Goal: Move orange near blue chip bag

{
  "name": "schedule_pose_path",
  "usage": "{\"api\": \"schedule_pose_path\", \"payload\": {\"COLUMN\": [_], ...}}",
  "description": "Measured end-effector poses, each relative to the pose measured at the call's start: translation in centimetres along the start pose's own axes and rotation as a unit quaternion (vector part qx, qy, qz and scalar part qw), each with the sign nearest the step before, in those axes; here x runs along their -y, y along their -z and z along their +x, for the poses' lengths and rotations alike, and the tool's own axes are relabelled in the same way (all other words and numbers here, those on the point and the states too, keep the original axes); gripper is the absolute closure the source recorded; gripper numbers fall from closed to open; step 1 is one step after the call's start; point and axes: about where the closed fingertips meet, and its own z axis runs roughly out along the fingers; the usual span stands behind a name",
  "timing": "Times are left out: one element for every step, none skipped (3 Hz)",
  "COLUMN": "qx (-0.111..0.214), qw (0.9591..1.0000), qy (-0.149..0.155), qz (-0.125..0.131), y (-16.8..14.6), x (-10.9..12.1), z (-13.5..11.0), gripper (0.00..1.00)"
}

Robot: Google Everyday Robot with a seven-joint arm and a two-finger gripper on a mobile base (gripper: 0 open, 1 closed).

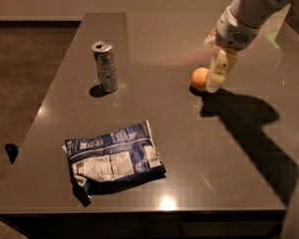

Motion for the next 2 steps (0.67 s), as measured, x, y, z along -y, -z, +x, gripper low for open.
{"api": "schedule_pose_path", "payload": {"qx": [-0.004,-0.01], "qw": [0.9999,0.9995], "qy": [-0.004,-0.009], "qz": [-0.016,-0.029], "y": [-2.1,-3.4], "x": [1.0,1.1], "z": [0.2,0.8], "gripper": [0.0,0.0]}}
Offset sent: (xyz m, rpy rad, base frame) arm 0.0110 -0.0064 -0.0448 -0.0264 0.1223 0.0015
